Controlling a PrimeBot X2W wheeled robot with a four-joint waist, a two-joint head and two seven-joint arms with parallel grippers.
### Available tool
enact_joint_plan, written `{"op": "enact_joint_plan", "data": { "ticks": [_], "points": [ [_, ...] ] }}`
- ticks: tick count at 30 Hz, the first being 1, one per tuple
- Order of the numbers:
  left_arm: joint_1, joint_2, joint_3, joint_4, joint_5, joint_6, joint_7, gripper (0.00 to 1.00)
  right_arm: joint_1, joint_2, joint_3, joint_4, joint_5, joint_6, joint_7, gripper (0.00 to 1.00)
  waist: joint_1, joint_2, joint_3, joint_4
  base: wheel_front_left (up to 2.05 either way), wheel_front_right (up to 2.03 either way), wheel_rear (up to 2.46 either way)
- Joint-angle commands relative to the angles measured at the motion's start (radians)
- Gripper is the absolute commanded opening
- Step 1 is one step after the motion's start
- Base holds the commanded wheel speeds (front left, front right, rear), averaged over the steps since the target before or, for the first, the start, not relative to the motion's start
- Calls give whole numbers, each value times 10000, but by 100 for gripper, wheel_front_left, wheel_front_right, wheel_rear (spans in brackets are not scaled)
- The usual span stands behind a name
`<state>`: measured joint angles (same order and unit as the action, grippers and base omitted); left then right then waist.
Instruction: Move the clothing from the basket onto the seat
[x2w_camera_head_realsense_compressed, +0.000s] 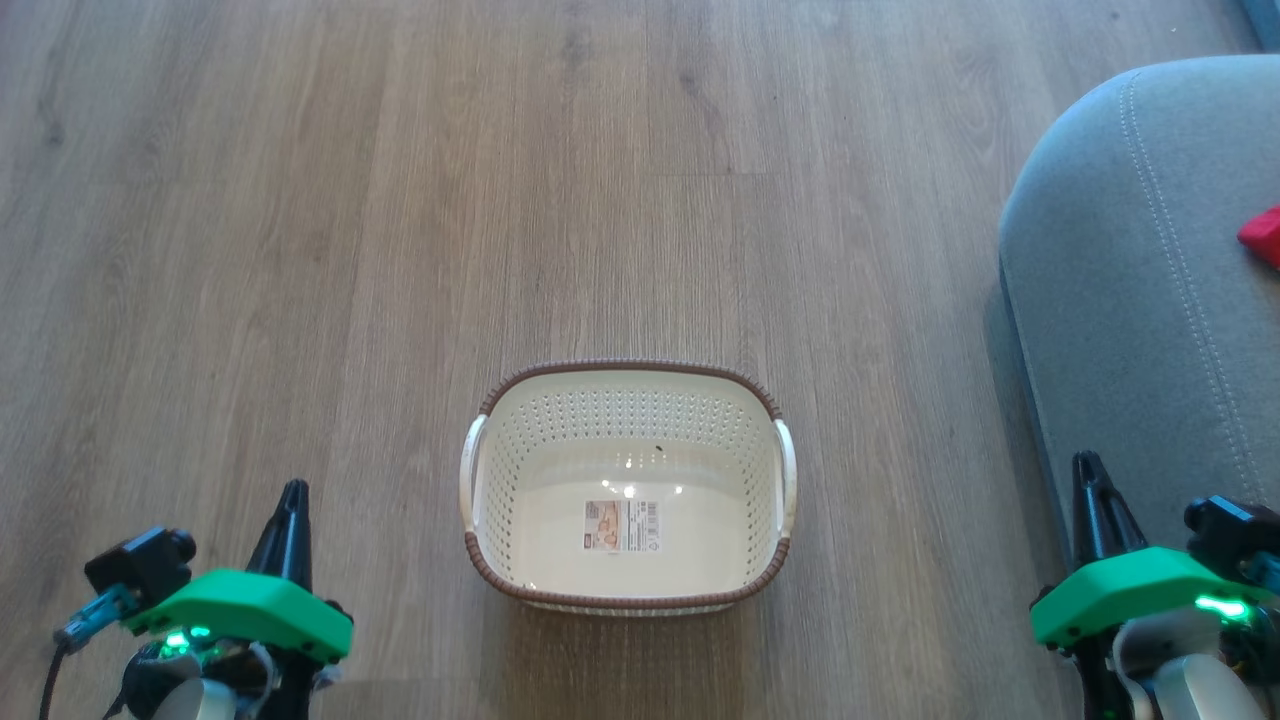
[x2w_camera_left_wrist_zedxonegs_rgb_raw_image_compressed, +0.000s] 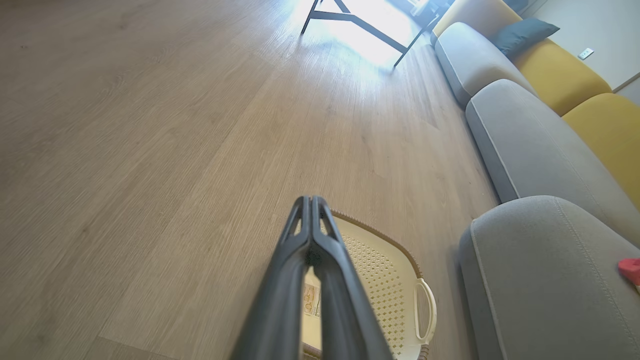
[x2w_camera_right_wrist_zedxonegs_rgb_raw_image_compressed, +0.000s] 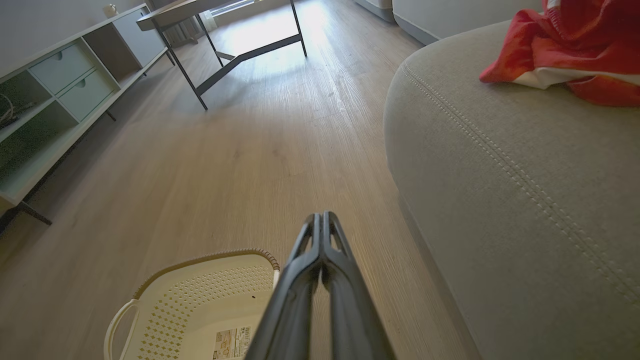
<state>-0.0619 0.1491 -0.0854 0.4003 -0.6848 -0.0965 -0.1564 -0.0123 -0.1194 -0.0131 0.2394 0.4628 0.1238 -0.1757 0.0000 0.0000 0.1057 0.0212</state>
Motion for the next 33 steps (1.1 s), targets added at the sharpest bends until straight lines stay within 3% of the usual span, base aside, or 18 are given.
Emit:
{"op": "enact_joint_plan", "data": {
  "ticks": [1, 33],
  "points": [
    [-372, 52, 254, -383, -300, -70, 60, 0, -326, -30, -59, -270, 397, 19, 67, 0, 0, 0, -22, -5, 0, 0, 0],
    [-402, -300, 846, -778, -3323, -162, 955, 0, -525, 99, -220, -170, 4275, 36, 895, 0, 0, 0, -361, -75, 0, 0, 0]
  ]
}}
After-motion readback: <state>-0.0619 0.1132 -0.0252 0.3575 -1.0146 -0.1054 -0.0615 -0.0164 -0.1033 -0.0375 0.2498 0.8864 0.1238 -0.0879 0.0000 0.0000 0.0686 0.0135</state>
